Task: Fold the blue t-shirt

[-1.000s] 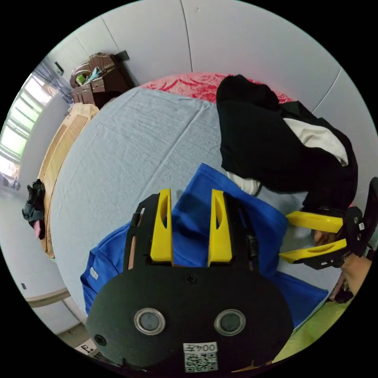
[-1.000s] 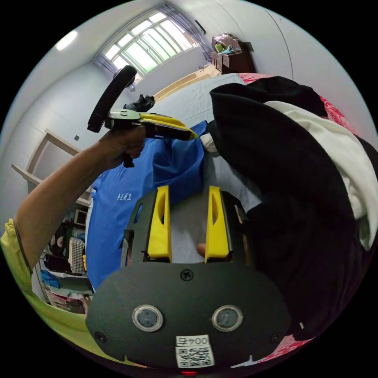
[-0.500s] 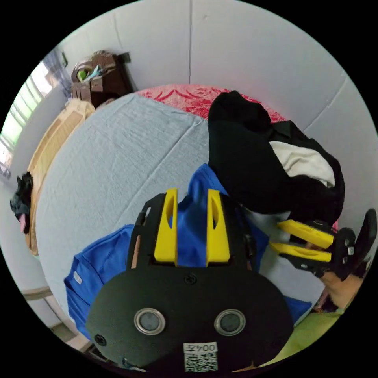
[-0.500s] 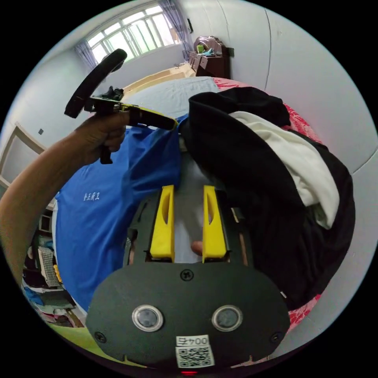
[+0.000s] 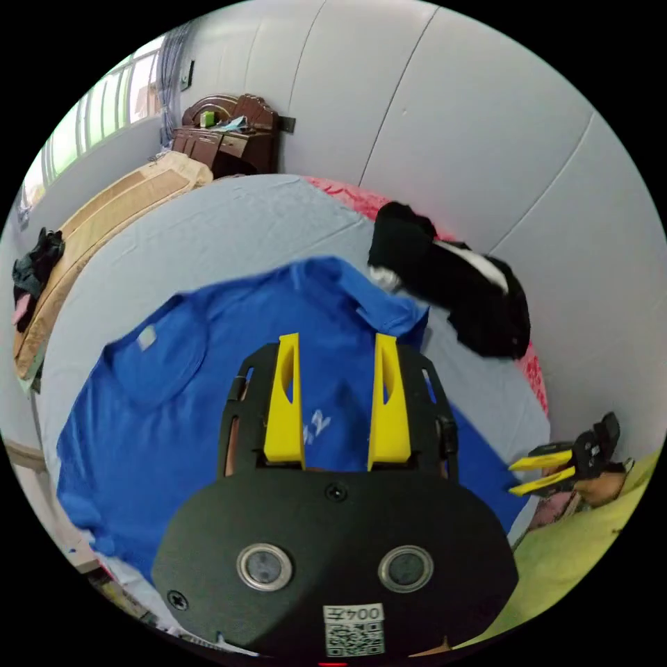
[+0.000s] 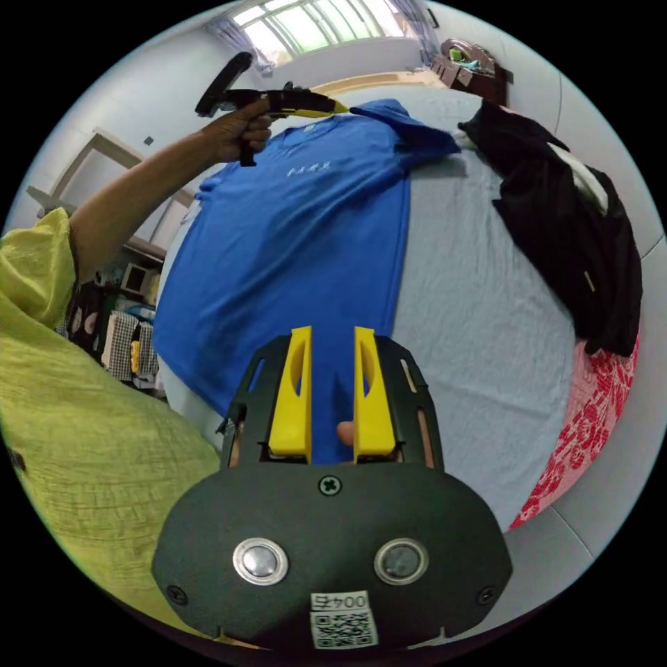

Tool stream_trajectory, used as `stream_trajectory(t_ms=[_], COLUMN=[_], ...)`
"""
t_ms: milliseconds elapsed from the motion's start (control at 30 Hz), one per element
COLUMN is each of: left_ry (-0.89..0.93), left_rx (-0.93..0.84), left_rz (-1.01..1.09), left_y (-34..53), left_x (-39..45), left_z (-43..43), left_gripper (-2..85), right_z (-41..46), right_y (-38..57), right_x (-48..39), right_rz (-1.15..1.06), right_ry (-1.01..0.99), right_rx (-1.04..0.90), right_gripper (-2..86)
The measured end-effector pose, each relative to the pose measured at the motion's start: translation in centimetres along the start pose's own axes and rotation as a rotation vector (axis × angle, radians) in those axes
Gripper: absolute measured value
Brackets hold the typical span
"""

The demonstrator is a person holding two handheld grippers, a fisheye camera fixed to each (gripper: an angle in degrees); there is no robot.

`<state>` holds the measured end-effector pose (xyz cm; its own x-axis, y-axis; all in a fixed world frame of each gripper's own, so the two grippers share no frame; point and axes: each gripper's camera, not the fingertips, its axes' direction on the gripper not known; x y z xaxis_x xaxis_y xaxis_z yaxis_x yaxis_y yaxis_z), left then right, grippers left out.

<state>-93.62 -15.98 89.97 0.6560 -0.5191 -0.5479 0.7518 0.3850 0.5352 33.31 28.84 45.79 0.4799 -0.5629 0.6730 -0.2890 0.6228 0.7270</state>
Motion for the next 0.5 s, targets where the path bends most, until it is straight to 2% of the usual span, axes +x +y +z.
stream_trajectory(t_ms=[133, 233, 367, 500], left_ry=[-0.022, 0.007, 0.009, 0.035], left_rx=[-0.05, -0.064, -0.053, -0.064], left_rz=[-0.05, -0.12, -0.098, -0.042], left_y=[9.0, 12.0, 12.5, 10.7], left_x=[-1.3, -2.1, -1.1, 0.6], left_z=[-3.1, -3.7, -3.4, -1.8], left_gripper=[15.0, 14.9, 14.3, 13.5], right_z=[2.8, 4.1, 5.1, 5.4], right_y=[0.6, -0.3, -1.7, -1.9], right_x=[-1.6, -1.7, -1.6, -0.7], right_rz=[-0.007, -0.012, -0.049, -0.023], right_ry=[0.046, 0.1, 0.182, 0.159], right_rx=[-0.088, -0.115, -0.17, -0.168], right_gripper=[9.8, 8.0, 4.0, 2.7])
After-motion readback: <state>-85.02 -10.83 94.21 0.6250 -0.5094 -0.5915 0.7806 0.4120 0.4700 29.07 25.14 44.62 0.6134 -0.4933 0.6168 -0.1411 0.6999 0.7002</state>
